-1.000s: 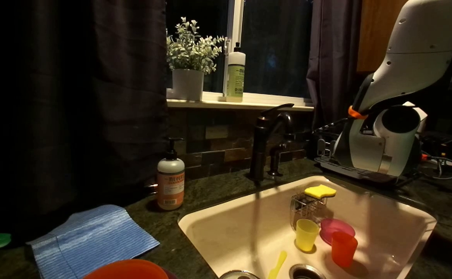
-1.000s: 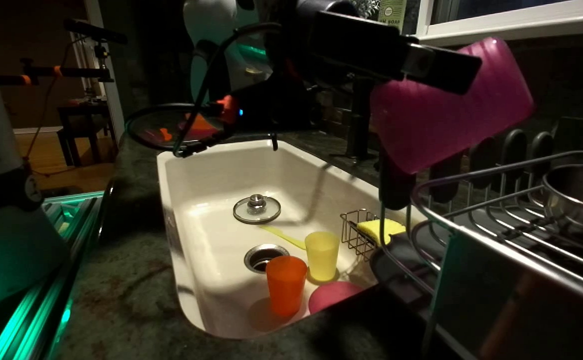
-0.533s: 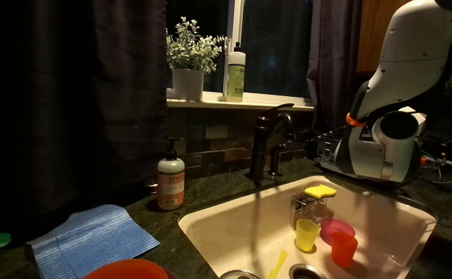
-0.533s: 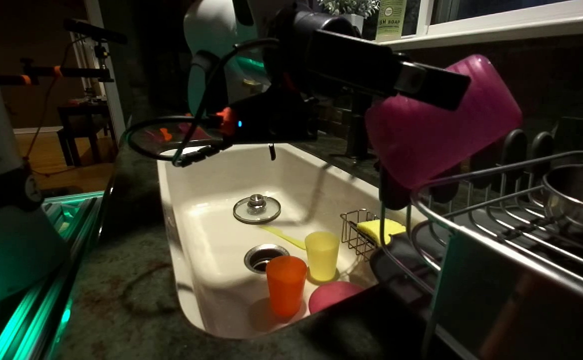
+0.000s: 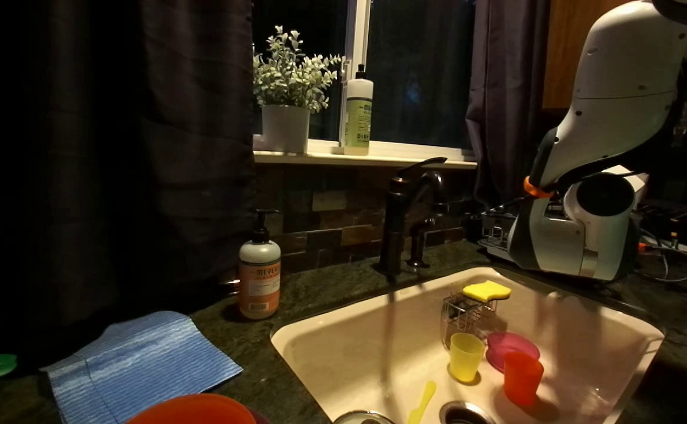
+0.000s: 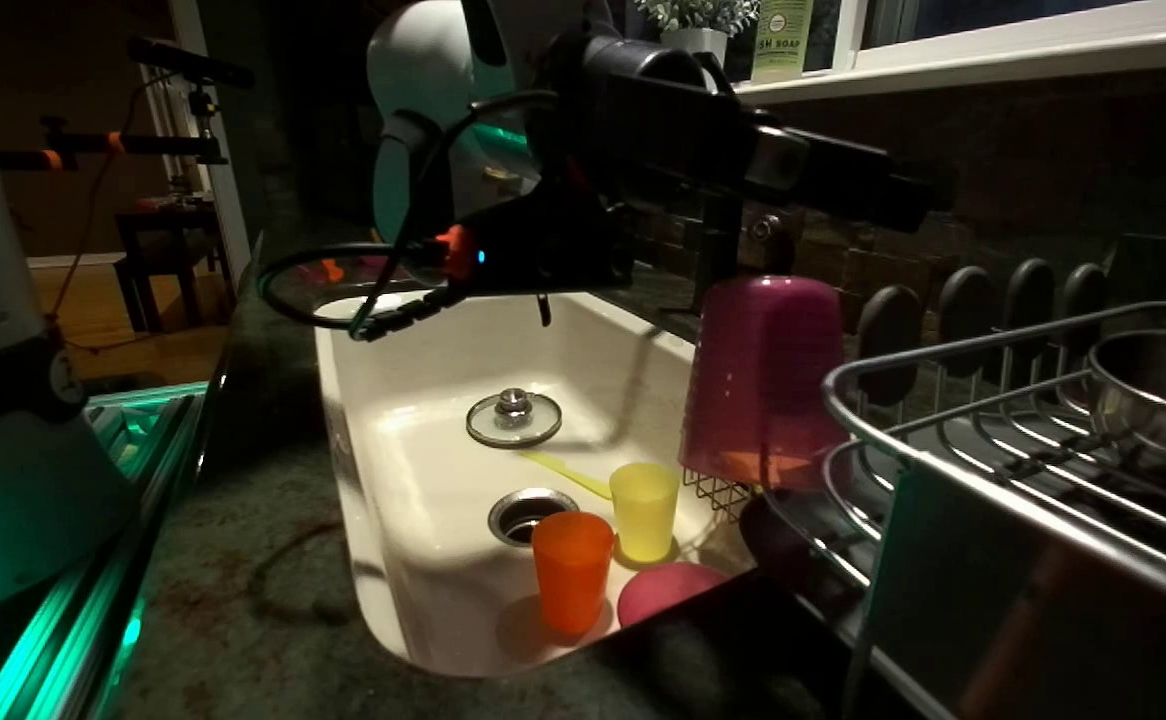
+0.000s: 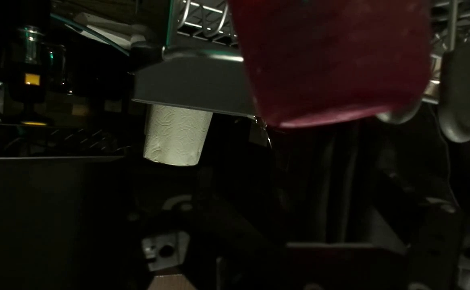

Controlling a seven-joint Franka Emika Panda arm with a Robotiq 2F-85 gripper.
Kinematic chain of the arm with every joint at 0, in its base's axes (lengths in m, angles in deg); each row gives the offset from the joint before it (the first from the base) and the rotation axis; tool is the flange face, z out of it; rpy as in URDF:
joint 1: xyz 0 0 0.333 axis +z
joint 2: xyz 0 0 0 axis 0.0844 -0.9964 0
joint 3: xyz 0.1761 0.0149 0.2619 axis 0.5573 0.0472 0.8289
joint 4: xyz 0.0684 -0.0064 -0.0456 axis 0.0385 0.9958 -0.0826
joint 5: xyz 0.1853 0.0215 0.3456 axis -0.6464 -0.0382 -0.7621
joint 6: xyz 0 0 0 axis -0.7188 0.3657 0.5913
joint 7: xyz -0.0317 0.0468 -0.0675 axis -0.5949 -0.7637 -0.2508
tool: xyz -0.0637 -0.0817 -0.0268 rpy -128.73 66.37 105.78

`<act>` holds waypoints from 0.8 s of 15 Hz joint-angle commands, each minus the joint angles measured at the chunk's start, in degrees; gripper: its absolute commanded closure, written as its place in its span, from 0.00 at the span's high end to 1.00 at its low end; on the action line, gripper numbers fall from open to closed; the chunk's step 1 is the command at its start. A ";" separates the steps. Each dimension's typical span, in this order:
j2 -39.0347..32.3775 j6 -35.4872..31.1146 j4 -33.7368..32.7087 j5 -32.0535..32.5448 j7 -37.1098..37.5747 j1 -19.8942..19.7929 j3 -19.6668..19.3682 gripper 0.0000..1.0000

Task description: Put the cup on the drying rack

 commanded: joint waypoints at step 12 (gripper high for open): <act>21.21 2.31 -0.17 -18.82 -23.12 -20.91 22.22 1.00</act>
